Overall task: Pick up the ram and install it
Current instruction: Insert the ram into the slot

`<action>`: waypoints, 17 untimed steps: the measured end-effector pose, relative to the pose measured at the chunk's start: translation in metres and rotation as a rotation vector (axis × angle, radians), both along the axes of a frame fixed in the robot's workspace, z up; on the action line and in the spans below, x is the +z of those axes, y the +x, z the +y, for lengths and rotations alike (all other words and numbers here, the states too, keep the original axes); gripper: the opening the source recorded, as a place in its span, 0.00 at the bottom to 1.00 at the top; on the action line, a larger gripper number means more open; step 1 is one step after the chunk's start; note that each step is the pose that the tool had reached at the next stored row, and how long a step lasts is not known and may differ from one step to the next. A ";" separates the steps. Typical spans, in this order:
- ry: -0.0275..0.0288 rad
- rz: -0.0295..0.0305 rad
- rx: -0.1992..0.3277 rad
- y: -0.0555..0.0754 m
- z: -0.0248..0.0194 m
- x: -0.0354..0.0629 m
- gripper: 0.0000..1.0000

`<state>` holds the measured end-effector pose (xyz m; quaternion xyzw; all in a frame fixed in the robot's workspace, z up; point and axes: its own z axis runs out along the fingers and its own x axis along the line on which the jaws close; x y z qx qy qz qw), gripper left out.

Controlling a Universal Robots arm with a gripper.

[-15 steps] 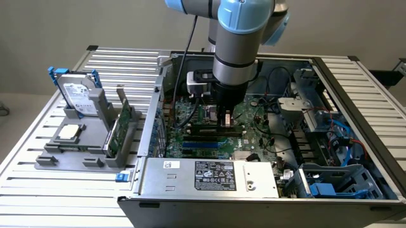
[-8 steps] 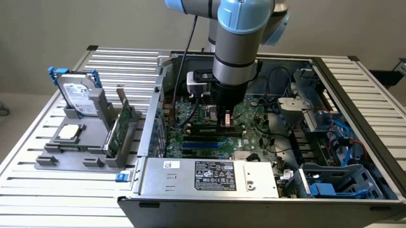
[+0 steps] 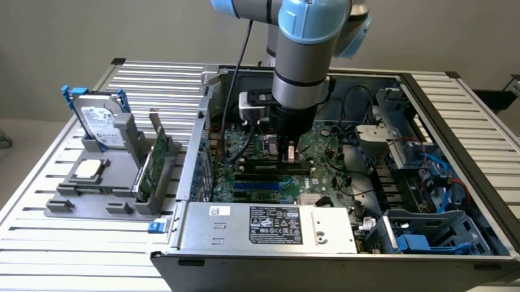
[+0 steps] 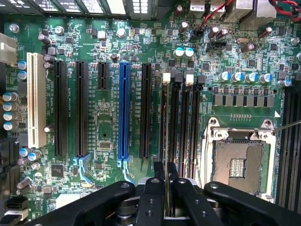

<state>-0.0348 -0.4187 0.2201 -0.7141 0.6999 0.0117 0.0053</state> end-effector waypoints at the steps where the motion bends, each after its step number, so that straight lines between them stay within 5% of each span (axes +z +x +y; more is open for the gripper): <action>1: -0.0002 0.0000 0.000 0.000 0.0000 0.0000 0.14; 13: -0.0001 0.0001 0.000 0.000 0.0000 -0.0018 0.15; 17: 0.0001 0.0000 0.000 0.000 0.0000 -0.0012 0.33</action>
